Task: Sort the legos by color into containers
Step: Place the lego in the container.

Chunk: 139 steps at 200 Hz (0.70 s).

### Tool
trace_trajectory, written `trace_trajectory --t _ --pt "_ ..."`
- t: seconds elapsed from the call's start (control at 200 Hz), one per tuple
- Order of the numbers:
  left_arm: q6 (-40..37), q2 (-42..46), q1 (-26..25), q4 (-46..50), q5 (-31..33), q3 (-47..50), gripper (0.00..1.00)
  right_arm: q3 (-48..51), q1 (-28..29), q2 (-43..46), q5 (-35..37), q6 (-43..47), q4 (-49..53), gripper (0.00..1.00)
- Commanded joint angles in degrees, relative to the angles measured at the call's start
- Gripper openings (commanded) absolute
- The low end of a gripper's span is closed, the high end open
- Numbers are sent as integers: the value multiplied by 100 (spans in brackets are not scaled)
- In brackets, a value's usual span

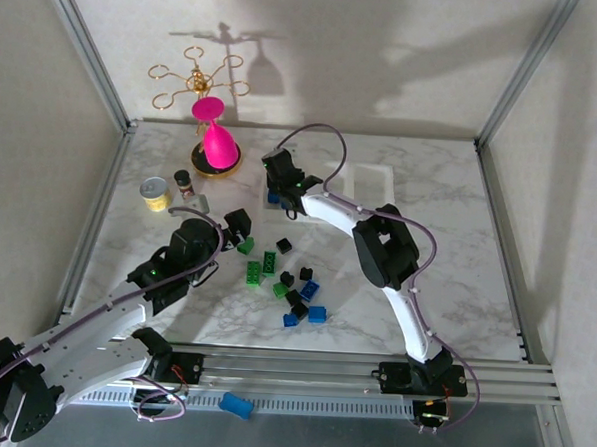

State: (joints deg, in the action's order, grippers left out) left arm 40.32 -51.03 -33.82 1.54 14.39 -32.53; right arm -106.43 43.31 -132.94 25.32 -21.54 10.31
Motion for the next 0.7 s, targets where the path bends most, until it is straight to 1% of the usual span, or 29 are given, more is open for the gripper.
trace_trajectory --t 0.0,0.075,0.155,0.32,0.456,0.691 --pt "-61 88 69 -32 124 -34 100 -191 -22 -100 176 137 60 44" --pt "-61 79 69 -40 119 -35 100 -193 -17 -75 175 147 57 46" --pt "-57 84 77 -55 91 -47 100 -211 -24 -3 184 126 81 47" --pt "-90 106 78 6 73 -138 99 -127 9 444 -197 119 15 50" --pt "-85 127 78 67 3 -217 100 239 41 963 -619 107 -207 53" --pt "-112 217 69 94 -171 -218 100 1145 46 1994 -1110 78 -479 60"
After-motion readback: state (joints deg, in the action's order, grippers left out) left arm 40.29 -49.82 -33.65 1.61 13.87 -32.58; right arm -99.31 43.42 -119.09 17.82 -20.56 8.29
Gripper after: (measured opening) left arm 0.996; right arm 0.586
